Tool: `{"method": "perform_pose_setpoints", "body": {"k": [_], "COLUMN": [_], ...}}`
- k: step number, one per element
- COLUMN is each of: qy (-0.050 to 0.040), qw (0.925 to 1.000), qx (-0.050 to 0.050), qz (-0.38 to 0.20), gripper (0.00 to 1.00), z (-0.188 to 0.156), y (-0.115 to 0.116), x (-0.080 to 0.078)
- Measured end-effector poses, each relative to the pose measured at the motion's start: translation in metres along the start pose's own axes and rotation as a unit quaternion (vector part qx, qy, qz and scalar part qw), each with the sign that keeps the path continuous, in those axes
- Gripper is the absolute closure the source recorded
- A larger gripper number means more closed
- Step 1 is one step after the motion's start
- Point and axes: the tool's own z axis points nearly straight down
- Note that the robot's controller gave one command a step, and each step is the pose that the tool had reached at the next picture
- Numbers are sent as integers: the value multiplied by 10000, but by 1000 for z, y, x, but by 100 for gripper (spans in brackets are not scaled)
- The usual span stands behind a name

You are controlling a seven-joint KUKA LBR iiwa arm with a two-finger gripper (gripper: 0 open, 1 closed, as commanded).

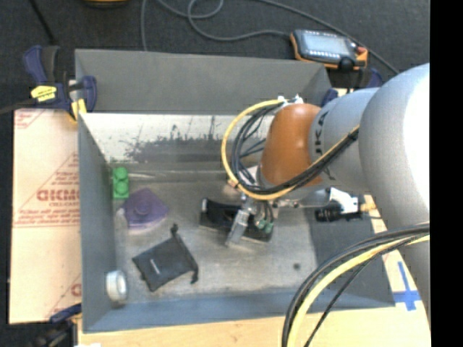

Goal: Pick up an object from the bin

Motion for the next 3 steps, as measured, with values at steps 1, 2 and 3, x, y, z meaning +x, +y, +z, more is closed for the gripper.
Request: {"method": "perform_pose_setpoints", "body": {"k": [1, 2, 3], "qy": [-5, 13, 41], "qw": [10000, 10000, 10000], "qx": [0, -1, 8], "qz": [0, -4, -8], "gripper": [100, 100, 100], "z": [-5, -24, -35], "y": [-1, -1, -1], "x": [1, 1, 2]}}
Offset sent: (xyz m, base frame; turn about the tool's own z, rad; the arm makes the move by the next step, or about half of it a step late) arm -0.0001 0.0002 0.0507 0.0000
